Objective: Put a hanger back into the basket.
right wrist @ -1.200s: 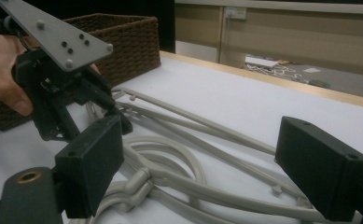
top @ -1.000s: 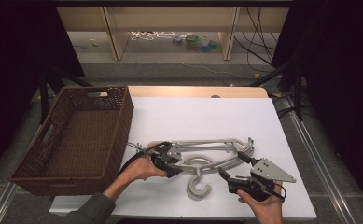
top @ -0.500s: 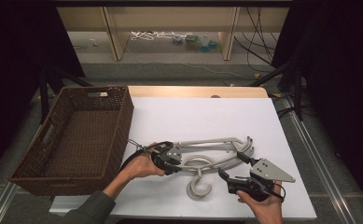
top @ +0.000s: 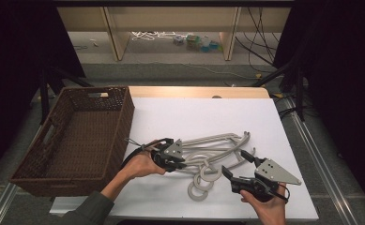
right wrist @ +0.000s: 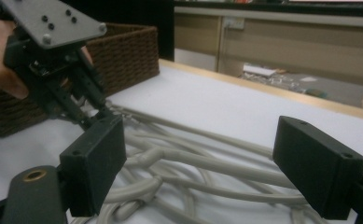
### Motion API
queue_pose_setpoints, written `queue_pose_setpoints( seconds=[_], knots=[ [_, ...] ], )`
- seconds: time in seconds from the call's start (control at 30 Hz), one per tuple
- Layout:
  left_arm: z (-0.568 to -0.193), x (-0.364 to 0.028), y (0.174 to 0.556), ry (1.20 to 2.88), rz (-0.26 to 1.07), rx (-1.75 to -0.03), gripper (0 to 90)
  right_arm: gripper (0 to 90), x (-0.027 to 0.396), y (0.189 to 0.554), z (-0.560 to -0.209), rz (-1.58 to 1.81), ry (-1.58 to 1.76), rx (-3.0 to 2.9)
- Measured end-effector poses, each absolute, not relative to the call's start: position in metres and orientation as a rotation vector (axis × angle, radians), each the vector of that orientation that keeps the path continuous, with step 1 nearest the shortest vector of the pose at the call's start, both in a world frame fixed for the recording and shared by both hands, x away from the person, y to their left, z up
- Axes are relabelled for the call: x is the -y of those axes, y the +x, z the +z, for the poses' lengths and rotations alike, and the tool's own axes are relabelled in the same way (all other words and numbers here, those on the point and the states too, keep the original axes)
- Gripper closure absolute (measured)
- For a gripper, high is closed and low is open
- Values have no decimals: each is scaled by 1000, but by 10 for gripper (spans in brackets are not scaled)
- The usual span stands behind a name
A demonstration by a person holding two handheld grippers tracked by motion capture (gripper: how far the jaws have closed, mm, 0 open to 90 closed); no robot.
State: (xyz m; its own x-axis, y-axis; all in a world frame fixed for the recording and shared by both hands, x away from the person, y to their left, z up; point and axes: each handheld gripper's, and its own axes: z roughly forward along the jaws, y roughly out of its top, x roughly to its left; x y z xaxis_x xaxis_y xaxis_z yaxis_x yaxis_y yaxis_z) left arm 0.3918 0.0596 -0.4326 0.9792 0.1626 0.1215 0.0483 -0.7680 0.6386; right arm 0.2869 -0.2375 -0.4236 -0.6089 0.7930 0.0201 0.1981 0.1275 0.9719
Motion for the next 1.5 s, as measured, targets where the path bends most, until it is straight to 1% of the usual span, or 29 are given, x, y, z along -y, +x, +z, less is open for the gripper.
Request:
queue_pose_setpoints(
  seconds=[0.3, 0.53, 0.6, 0.9, 1.1, 1.23, 1.3, 1.37, 1.4, 1.5],
  knots=[
    [-416, -68, 393, 2384, 235, -196, 815, 181, 251, 284, -418, 1540, 992, -1765],
    [-404, -81, 396, 2291, 220, -291, 816, 179, 255, 285, -418, 1532, 1015, -1772],
    [-401, -85, 396, 2244, 198, -340, 816, 178, 252, 286, -421, 1558, 1010, -1759],
    [-385, -100, 395, 2144, 149, -431, 817, 175, 250, 286, -422, 1528, 1018, -1802],
    [-369, -114, 383, 2062, 129, -462, 817, 175, 248, 286, -423, 1545, 1020, -1819],
    [-354, -125, 373, 2026, 85, -475, 817, 175, 248, 286, -423, 1534, 1011, -1814],
    [-347, -129, 370, 2033, 106, -459, 817, 175, 247, 286, -424, 1541, 1017, -1818],
    [-338, -134, 361, 2010, 44, -532, 817, 176, 247, 286, -424, 1541, 1018, -1816],
    [-334, -137, 361, 2003, 60, -501, 817, 175, 247, 286, -424, 1541, 1018, -1815],
    [-321, -144, 357, 1987, 75, -489, 818, 175, 248, 286, -424, 1531, 1025, -1832]
  ],
)
